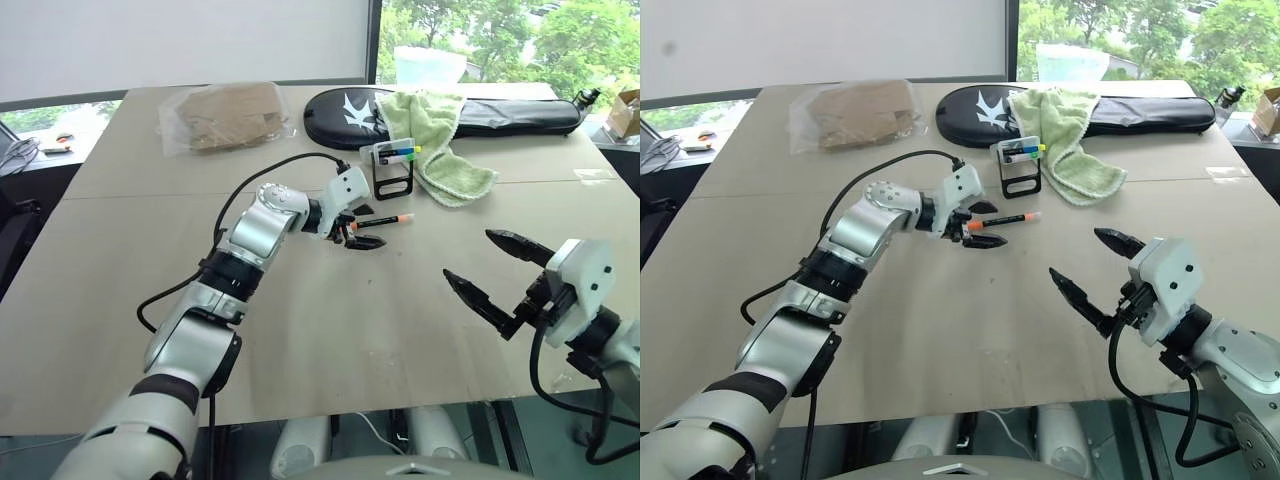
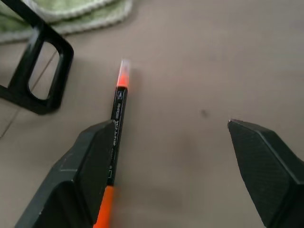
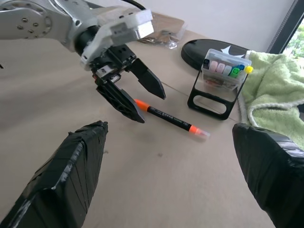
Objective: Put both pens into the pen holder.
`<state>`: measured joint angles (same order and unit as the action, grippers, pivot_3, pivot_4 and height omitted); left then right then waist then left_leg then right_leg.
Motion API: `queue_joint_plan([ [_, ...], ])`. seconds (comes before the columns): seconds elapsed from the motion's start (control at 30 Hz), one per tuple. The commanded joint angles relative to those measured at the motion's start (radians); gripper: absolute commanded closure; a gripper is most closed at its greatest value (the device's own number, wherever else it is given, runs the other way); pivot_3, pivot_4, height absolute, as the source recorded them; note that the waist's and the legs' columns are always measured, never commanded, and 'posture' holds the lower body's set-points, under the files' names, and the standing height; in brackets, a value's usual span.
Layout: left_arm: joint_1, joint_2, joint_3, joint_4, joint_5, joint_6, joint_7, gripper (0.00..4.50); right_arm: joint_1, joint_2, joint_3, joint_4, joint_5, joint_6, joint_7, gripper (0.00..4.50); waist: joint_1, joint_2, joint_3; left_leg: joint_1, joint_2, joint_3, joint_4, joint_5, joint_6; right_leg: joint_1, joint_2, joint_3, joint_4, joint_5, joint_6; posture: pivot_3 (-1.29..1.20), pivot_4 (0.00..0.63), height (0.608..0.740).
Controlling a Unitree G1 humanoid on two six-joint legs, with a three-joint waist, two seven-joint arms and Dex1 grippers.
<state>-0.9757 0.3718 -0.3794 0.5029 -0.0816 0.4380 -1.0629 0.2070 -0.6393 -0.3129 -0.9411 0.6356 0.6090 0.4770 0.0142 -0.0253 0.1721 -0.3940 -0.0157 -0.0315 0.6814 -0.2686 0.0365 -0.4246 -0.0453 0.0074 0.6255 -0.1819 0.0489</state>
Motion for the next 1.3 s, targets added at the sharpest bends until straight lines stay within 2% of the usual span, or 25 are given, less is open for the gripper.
queue_joint_plan([
  [0.03, -0.114, -0.071, -0.028, 0.199, 0.08, -0.111, 0.032, 0.59, 0.025, 0.015, 0.004, -0.07, -0.016, -0.021, -0.037, 0.0, 0.002, 0.0, 0.0, 0.0, 0.0, 0.0, 0.0, 0.0, 0.0, 0.0, 0.0, -0.001, 0.0, 0.0, 0.0, 0.0, 0.15, 0.74],
  [0.23, -0.276, -0.183, -0.07, 0.524, 0.21, -0.249, 0.041, 0.59, 0.101, 0.02, 0.01, -0.106, -0.022, -0.065, -0.096, 0.0, -0.002, -0.001, 0.0, -0.001, -0.003, 0.0, 0.0, -0.001, 0.001, 0.0, 0.0, -0.001, -0.001, 0.0, 0.0, 0.0, 0.15, 0.74],
  [0.27, -0.299, -0.205, -0.091, 0.579, 0.244, -0.277, 0.048, 0.97, 0.112, 0.017, 0.02, -0.106, -0.026, -0.08, -0.109, 0.0, -0.002, 0.0, 0.0, -0.001, -0.003, 0.001, 0.0, -0.001, 0.001, 0.0, 0.0, -0.001, -0.001, 0.0, 0.0, 0.0, 0.15, 0.74],
  [0.3, -0.315, -0.223, -0.107, 0.621, 0.272, -0.296, 0.044, 1.11, 0.12, 0.014, 0.029, -0.106, -0.029, -0.091, -0.12, 0.0, -0.001, 0.0, 0.0, -0.001, -0.003, 0.001, 0.0, -0.001, 0.002, 0.0, 0.0, 0.0, -0.001, 0.0, 0.001, 0.0, 0.15, 0.74],
  [0.4, -0.34, -0.243, -0.127, 0.695, 0.33, -0.349, 0.043, 2.2, 0.13, 0.003, 0.052, -0.106, -0.033, -0.114, -0.147, 0.0, -0.001, -0.001, 0.0, -0.001, -0.003, 0.001, 0.001, -0.002, 0.003, 0.0, 0.0, 0.001, -0.001, -0.001, 0.002, 0.0, 0.15, 0.74],
  [0.5, -0.356, -0.234, -0.112, 0.733, 0.345, -0.377, -0.026, 3.34, 0.15, -0.013, 0.072, -0.106, -0.033, -0.15, -0.179, 0.0, -0.001, -0.001, 0.0, -0.001, -0.002, 0.001, 0.002, -0.002, 0.003, 0.0, 0.0, 0.001, -0.001, -0.002, 0.004, 0.0, 0.15, 0.74],
  [0.57, -0.362, -0.208, -0.092, 0.732, 0.336, -0.396, -0.09, 4.26, 0.167, -0.025, 0.08, -0.106, -0.033, -0.171, -0.195, 0.0, -0.003, -0.001, 0.0, -0.001, 0.0, 0.002, 0.002, -0.002, 0.003, 0.0, 0.0, 0.001, -0.001, -0.002, 0.004, 0.0, 0.15, 0.74],
  [0.6, -0.362, -0.188, -0.081, 0.722, 0.327, -0.409, -0.131, 4.39, 0.176, -0.031, 0.084, -0.106, -0.032, -0.181, -0.202, 0.0, -0.006, -0.001, 0.0, -0.001, 0.0, 0.002, 0.002, -0.002, 0.003, 0.0, 0.0, 0.002, -0.001, -0.003, 0.004, 0.0, 0.15, 0.74],
  [0.7, -0.349, -0.118, -0.072, 0.664, 0.32, -0.436, -0.263, 4.39, 0.195, -0.048, 0.092, -0.106, -0.025, -0.203, -0.219, 0.0, -0.014, -0.001, 0.0, 0.0, 0.001, 0.002, 0.002, -0.002, 0.003, 0.0, 0.0, 0.002, 0.0, -0.002, 0.004, 0.0, 0.15, 0.74],
  [0.8, -0.271, 0.018, -0.094, 0.497, 0.323, -0.479, -0.419, 4.39, 0.245, -0.094, 0.09, -0.106, 0.02, -0.221, -0.17, 0.0, -0.026, 0.0, 0.0, -0.001, 0.002, 0.002, 0.001, -0.002, 0.003, -0.001, 0.001, 0.002, 0.0, 0.0, 0.001, 0.0, 0.15, 0.74],
  [0.93, -0.18, 0.096, -0.112, 0.37, 0.342, -0.527, -0.454, 4.39, 0.37, -0.195, 0.054, -0.106, 0.005, -0.231, -0.063, 0.0, -0.009, 0.0, -0.001, -0.001, 0.002, 0.002, 0.001, -0.003, 0.004, -0.001, -0.001, 0.002, 0.0, -0.001, 0.001, 0.0, 0.15, 0.74],
  [1.03, -0.148, 0.11, -0.118, 0.346, 0.355, -0.561, -0.448, 3.25, 0.432, -0.23, -0.003, -0.106, 0.006, -0.228, 0.006, 0.0, 0.006, -0.001, -0.001, -0.004, 0.001, 0.002, 0.005, -0.004, 0.007, -0.001, -0.002, 0.002, -0.002, -0.001, 0.002, 0.0, 0.15, 0.74],
  [1.2, -0.136, 0.094, -0.113, 0.322, 0.358, -0.588, -0.43, 0.87, 0.426, -0.231, -0.058, -0.106, 0.022, -0.229, 0.084, 0.0, 0.002, -0.002, -0.001, -0.001, 0.0, 0.004, 0.006, -0.005, 0.008, 0.002, -0.002, 0.003, -0.003, -0.003, 0.006, 0.0, 0.15, 0.74],
  [1.3, -0.152, 0.078, -0.131, 0.356, 0.391, -0.635, -0.4, 0.87, 0.403, -0.225, -0.058, -0.101, 0.012, -0.227, 0.123, 0.0, 0.003, -0.001, -0.002, 0.0, 0.001, 0.004, 0.006, -0.005, 0.008, 0.002, -0.002, 0.003, -0.002, -0.003, 0.006, 0.0, 0.15, 0.74],
])
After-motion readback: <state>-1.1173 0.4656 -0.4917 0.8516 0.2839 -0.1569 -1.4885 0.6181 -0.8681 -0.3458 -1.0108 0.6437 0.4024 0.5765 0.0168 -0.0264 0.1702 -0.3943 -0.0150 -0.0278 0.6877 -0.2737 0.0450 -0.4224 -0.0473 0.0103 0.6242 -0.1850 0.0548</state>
